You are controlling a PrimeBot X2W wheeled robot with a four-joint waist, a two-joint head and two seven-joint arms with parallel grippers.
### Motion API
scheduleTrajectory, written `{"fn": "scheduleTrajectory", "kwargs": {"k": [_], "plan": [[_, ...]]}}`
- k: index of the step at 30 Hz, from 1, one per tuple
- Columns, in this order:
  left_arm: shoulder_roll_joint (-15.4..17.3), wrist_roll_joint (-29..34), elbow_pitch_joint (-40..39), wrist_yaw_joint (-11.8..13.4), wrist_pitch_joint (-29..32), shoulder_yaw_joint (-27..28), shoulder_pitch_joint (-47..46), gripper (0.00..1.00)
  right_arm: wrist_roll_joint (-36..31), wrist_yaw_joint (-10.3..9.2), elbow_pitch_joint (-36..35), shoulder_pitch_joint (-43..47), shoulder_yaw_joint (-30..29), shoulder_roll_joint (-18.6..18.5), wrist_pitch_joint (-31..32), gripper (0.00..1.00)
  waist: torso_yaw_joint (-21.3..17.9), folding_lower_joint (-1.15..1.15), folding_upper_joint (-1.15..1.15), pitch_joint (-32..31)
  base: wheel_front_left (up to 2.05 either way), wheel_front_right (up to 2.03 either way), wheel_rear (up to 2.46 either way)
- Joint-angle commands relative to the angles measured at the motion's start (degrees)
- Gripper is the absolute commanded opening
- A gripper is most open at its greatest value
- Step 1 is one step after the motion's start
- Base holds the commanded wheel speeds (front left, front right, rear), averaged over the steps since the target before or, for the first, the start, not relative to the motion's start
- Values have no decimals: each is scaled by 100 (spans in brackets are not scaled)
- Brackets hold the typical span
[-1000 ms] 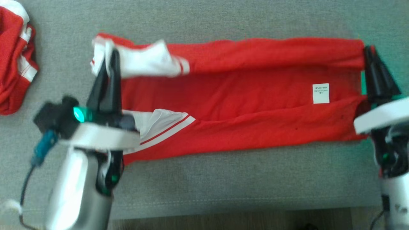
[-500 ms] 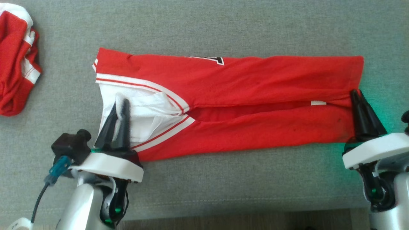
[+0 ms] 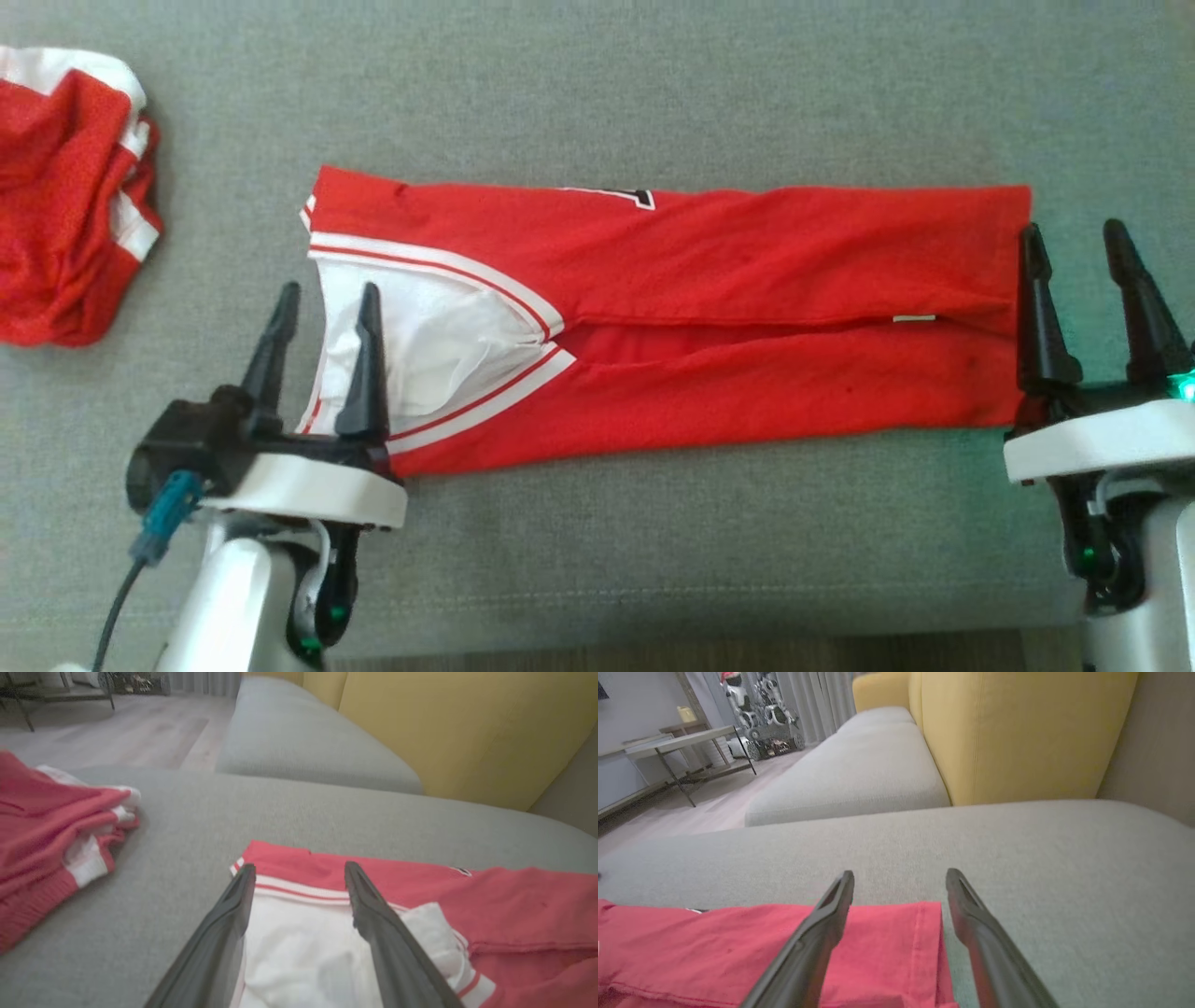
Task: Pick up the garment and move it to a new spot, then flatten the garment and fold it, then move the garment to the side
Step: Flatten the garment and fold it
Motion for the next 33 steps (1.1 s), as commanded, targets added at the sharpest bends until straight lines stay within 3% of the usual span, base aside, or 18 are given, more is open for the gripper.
{"fn": "scheduleTrajectory", "kwargs": {"k": [1,14,33], "plan": [[148,122,-298,88,-70,247,-1,100,-110,43,-268,-43,170,-57,-138,100,2,0,0,-155,0,0,0],[325,315,-479,251,-104,347,295,100,-242,43,-175,252,376,-69,-311,100,-87,0,0,-628,0,0,0],[326,254,-433,261,-70,228,151,100,-117,43,115,15,341,-137,-257,100,-4,0,0,-491,0,0,0]]}}
